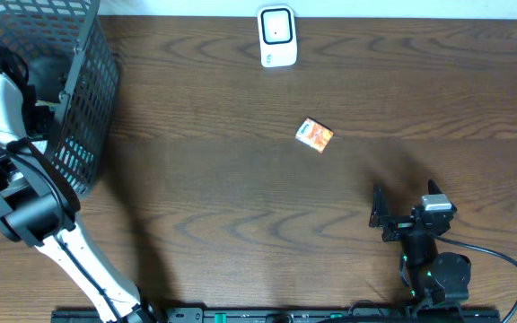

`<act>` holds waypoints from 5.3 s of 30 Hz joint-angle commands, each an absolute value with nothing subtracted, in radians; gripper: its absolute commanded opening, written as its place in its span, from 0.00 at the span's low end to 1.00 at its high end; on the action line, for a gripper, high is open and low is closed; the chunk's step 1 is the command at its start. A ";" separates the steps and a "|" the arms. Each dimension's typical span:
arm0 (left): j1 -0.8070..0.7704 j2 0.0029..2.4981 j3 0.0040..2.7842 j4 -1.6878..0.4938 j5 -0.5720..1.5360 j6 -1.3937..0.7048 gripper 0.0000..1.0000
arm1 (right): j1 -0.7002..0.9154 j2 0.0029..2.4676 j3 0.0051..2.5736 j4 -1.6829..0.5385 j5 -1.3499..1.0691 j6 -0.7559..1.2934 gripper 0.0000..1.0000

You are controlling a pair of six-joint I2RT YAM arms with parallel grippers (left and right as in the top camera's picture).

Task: Scan the item barcode
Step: 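Reach into the basket and grasp the white-and-blue snack bag with the left gripper, then carry the snack bag near the scanner and drop it beside the orange box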

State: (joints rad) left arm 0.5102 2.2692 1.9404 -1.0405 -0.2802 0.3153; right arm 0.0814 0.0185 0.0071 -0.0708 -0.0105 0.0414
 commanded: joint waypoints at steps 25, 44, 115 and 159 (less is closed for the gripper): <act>0.494 2.180 1.945 -0.982 -0.326 0.083 0.07 | 0.076 0.015 0.006 -0.075 -0.010 0.051 0.99; 0.478 1.444 1.945 -0.641 0.125 -0.175 0.08 | 0.076 0.015 0.006 -0.075 -0.010 0.051 0.99; 0.482 2.397 1.948 -0.764 0.224 0.171 0.08 | 0.076 0.015 0.006 -0.075 -0.010 0.051 0.99; -0.110 1.644 1.934 -0.831 0.538 -0.263 0.07 | 0.076 0.015 0.006 -0.075 -0.010 0.051 0.99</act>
